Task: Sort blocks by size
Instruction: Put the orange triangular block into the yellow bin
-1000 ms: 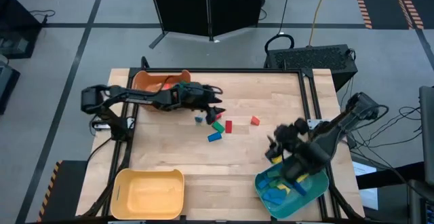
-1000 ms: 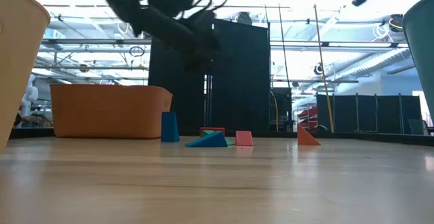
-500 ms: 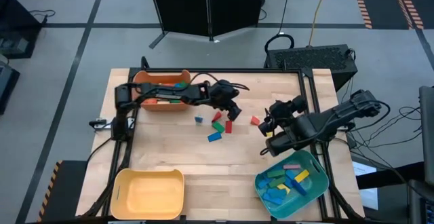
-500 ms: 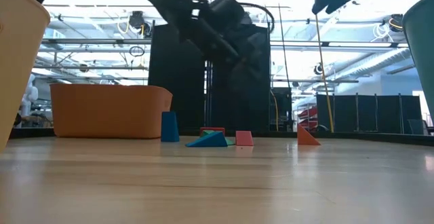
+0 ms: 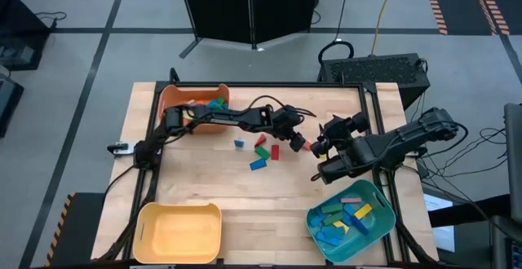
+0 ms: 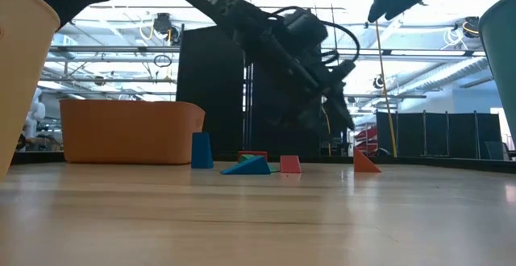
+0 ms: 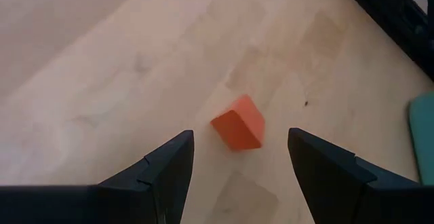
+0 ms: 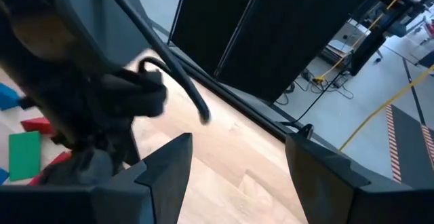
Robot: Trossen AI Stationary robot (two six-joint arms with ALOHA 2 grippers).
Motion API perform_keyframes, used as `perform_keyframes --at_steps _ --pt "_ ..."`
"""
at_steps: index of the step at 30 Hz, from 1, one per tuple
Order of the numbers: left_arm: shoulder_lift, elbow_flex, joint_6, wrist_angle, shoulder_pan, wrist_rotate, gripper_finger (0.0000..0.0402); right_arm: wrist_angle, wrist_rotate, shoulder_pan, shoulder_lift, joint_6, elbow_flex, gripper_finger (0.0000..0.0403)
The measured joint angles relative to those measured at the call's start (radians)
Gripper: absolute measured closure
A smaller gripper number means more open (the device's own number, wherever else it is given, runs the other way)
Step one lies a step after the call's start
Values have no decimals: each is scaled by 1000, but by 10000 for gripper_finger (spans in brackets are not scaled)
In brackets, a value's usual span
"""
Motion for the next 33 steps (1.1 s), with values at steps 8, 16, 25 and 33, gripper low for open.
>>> perform_keyframes --at_steps 8,16,25,33 --pt "52 65 -13 -11 -19 3 162 0 -1 0 0 0 0 179" --pt "69 68 -17 44 -18 -61 162 0 -1 0 0 0 0 179" --pt "97 67 -45 59 -12 -41 163 0 2 -4 0 2 0 179" --pt "121 66 -72 76 -2 -11 198 0 1 -25 0 2 0 179"
